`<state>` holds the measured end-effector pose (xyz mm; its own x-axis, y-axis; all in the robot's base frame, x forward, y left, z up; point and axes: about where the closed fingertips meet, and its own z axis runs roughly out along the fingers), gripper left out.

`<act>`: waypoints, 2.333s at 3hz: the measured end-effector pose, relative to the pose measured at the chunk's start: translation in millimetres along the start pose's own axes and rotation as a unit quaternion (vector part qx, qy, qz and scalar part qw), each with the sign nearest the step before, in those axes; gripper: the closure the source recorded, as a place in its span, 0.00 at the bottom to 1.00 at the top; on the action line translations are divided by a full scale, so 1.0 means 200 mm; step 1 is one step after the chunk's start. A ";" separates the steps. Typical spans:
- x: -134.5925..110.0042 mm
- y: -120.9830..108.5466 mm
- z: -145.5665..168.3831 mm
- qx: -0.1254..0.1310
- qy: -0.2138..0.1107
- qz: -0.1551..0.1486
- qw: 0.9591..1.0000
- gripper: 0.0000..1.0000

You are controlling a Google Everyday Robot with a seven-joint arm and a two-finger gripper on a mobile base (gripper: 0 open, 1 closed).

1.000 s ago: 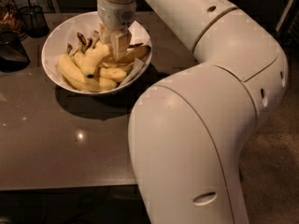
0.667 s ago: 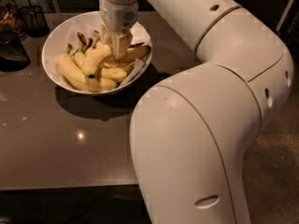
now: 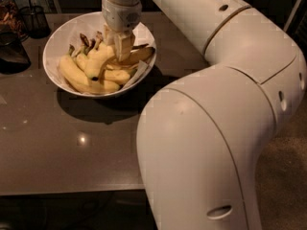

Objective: Pick banana from white bowl

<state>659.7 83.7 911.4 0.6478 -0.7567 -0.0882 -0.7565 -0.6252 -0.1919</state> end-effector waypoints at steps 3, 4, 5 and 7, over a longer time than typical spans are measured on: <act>-0.17 0.15 -0.24 0.072 0.006 0.022 0.997 1.00; -0.22 0.19 -0.26 0.064 0.009 0.023 0.998 1.00; -0.27 0.29 -0.29 0.066 0.000 0.037 0.997 1.00; -0.46 0.59 -0.36 0.075 -0.037 0.063 0.994 1.00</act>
Offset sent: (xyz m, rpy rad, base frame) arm -0.0598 -0.0107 0.0497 0.0749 -0.1078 -0.0950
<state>504.6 65.3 966.4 0.5581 -0.8073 -0.1917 -0.8134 -0.4867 -0.3186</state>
